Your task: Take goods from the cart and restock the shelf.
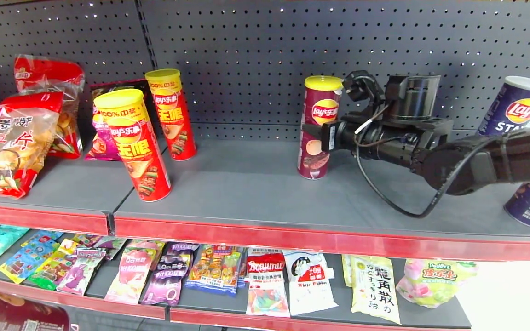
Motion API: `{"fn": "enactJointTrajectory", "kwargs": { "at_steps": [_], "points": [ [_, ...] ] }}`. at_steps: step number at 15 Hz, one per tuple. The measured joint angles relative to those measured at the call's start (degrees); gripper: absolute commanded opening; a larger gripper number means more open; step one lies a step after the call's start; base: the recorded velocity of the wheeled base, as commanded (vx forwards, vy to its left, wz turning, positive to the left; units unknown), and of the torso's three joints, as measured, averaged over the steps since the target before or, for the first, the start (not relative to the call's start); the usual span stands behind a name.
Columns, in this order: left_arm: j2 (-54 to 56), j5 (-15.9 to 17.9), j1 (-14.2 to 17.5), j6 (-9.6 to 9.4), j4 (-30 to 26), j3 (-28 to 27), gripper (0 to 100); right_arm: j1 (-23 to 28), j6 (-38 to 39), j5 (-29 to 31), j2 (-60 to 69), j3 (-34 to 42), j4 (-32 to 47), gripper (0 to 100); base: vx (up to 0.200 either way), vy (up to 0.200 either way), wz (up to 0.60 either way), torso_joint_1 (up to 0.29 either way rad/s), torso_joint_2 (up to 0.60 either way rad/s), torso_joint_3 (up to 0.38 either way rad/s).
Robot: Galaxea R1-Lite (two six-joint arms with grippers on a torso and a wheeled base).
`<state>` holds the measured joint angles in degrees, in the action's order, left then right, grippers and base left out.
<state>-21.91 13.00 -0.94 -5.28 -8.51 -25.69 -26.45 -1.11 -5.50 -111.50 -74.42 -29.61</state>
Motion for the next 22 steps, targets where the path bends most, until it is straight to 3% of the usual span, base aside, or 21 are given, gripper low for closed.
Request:
{"fn": "enactJointTrajectory", "kwargs": {
  "at_steps": [1,6,9,22],
  "points": [
    [0.02,0.0,0.0,0.02,-0.02,0.02,0,-1.13,0.49,3.97,2.62,2.27,-0.05,0,0.0,0.0,0.0,0.0,0.0,0.0],
    [0.13,-0.06,-0.05,0.02,-0.11,0.04,0,-4.79,2.94,11.57,11.97,12.41,-0.41,0,0.0,0.0,0.0,0.0,0.0,0.0],
    [0.17,-0.17,-0.05,0.02,-0.6,0.11,0,-8.16,6.74,19.04,14.92,16.37,-0.57,0,0.0,0.0,0.0,0.0,0.0,0.0],
    [0.09,-0.39,0.0,-0.09,-1.01,0.09,0,-15.76,7.09,27.53,17.2,22.6,-0.74,0,0.0,0.0,0.0,0.0,0.0,0.0]
  ]
}}
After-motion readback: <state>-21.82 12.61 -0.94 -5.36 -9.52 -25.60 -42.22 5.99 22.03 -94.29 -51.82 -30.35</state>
